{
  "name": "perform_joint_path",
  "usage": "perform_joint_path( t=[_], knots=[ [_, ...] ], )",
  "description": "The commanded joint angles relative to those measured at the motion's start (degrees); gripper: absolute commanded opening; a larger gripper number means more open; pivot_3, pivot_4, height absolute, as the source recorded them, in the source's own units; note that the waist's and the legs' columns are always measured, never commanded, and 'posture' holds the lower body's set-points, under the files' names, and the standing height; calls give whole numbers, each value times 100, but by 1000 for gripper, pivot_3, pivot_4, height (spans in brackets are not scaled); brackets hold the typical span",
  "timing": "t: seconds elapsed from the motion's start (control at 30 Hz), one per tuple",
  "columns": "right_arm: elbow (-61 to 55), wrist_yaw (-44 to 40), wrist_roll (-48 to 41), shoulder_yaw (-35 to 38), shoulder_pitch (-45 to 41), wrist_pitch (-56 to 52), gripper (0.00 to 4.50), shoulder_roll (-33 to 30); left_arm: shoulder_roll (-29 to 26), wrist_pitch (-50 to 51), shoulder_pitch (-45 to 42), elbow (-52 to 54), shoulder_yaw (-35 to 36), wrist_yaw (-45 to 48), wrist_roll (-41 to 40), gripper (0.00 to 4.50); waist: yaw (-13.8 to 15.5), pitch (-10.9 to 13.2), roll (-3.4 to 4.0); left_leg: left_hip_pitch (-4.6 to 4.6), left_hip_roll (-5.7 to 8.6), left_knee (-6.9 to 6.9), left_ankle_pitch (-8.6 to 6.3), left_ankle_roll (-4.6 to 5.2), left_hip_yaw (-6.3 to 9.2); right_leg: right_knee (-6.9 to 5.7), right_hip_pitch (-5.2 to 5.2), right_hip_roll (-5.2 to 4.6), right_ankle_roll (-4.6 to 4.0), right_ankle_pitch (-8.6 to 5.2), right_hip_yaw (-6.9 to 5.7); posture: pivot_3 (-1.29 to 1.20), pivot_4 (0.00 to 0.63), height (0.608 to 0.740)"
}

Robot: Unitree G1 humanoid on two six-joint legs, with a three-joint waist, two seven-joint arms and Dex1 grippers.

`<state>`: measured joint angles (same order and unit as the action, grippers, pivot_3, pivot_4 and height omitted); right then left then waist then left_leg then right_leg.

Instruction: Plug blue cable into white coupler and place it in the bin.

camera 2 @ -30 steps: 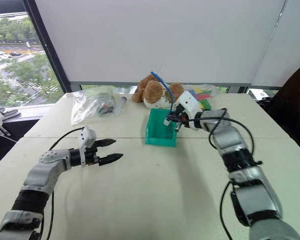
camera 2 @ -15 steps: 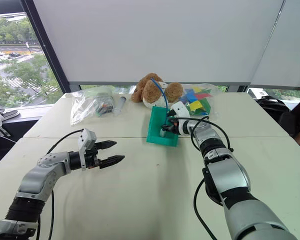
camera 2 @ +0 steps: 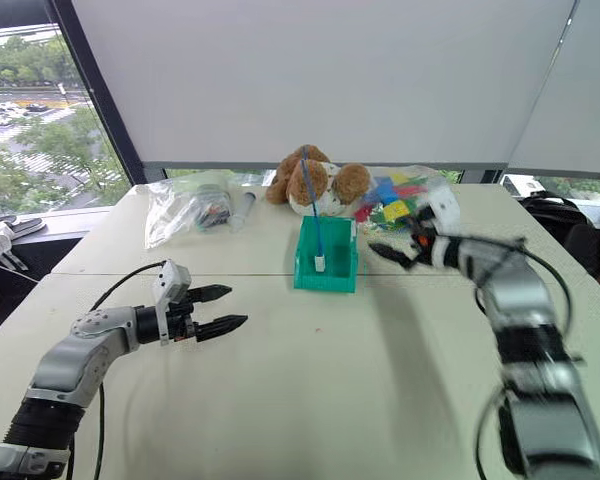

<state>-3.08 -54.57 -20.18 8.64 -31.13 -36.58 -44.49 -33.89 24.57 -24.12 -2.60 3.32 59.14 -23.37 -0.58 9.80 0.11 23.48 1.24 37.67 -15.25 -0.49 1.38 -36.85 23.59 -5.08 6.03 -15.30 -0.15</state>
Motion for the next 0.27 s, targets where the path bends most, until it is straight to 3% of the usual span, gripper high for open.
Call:
perform_joint_path(
  t=[0.03, 0.13, 0.27],
  knots=[
    [-1725, -81, -896, 654, 558, -817, 4436, -351, -200, 39, -89, 169, 182, 94, -166, 4500, -41, 1, 1, -6, -4, 3, 0, 0, -7, -1, -1, 2, 0, 0, 1, 0, 150, 740],
    [-2676, 105, -1262, 964, 1326, -1324, 4436, -498, -383, 165, -47, 292, 287, 136, -291, 4500, -17, 3, -10, -19, -11, 9, 0, 1, -1, -2, -18, 6, -1, -1, 1, 0, 150, 740],
    [-3110, 364, -1416, 1061, 1809, -1537, 4436, -548, -512, 292, 27, 398, 325, 137, -417, 4500, 2, 5, -14, -13, -11, 19, 0, 1, 1, 0, -19, 5, -2, -1, 0, 0, 150, 740]
  ],
)
